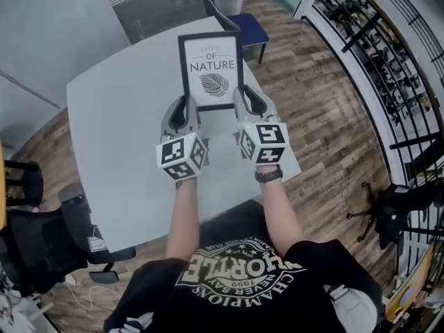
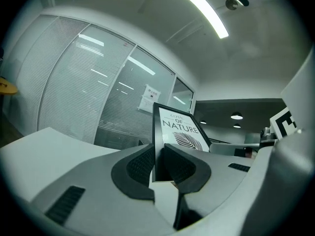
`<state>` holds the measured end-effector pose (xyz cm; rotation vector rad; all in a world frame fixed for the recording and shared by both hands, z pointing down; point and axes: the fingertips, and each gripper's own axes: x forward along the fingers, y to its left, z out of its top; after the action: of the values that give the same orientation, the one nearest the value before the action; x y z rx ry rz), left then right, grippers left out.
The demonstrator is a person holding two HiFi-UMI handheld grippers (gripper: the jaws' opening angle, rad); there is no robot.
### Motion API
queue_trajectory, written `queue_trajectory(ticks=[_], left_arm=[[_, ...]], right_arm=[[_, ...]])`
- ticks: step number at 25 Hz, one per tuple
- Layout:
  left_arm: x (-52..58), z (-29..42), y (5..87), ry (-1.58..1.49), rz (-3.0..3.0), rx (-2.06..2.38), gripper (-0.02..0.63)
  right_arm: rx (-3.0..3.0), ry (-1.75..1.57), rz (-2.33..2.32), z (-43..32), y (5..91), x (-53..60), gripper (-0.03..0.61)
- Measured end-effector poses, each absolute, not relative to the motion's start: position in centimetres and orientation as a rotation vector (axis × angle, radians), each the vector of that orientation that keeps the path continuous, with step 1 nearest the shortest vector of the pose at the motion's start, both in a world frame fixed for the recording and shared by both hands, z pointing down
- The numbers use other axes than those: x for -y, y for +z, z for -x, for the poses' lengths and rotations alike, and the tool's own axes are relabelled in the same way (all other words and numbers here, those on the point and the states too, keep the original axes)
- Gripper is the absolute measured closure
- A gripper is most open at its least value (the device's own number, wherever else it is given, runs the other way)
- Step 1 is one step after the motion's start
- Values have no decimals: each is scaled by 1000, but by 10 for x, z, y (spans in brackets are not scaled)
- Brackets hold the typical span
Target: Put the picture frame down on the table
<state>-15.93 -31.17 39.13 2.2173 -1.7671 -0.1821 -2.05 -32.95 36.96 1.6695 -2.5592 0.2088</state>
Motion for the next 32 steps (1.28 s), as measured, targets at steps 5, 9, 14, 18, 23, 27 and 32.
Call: queue_trajectory(ticks=[5, 9, 14, 18, 23, 27, 32], left_arm=[[338, 160, 424, -131, -2155, 1766, 546], [357, 161, 447, -87, -2114, 1760, 548], [376, 161, 487, -21, -2053, 1729, 548], [384, 158, 519, 30, -2016, 1708, 548], [391, 154, 564, 93, -1958, 1679, 548], [393, 153, 597, 141, -1915, 1657, 548], [400, 145, 627, 204, -1885, 1633, 546]], right_arm=[[2541, 284, -1617, 21, 402, 359, 503], [2519, 340, -1580, 23, 427, 379, 502], [2469, 427, -1533, 23, 468, 400, 502], [2430, 492, -1506, 20, 503, 409, 502], [2374, 576, -1464, 17, 548, 418, 502], [2320, 629, -1424, 17, 582, 419, 500], [2266, 688, -1401, 10, 618, 428, 500]])
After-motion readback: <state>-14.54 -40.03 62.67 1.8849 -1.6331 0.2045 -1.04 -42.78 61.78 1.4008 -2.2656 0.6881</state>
